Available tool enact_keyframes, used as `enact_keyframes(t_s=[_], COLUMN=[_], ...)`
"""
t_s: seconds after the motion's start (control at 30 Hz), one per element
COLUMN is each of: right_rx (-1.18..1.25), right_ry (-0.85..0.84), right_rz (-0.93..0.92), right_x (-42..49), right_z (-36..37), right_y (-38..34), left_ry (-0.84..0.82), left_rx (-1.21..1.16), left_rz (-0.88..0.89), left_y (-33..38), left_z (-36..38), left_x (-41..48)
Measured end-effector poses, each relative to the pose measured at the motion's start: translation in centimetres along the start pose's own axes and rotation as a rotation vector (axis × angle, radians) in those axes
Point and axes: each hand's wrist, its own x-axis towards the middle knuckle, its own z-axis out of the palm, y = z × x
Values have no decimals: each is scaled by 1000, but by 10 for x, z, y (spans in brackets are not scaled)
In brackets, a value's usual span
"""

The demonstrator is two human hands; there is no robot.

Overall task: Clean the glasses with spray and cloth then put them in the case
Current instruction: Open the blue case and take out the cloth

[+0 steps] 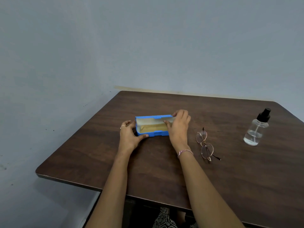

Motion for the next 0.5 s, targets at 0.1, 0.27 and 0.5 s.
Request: enact_keyframes(t_s=[0.1, 0.27, 0.5], right_rx=[43, 19, -209], right_ry=[62, -10, -145], right_rz=[76, 92, 56], right_x=[-2, -3, -1], right_z=[-5, -8, -9], right_y=[6, 7, 6], left_ry=[141, 335, -5], left_rx=[53, 300, 764], left_rz=[72, 338, 309], left_y=[5, 17, 33], left_z=[0, 9, 21], left_x=[-6, -9, 1])
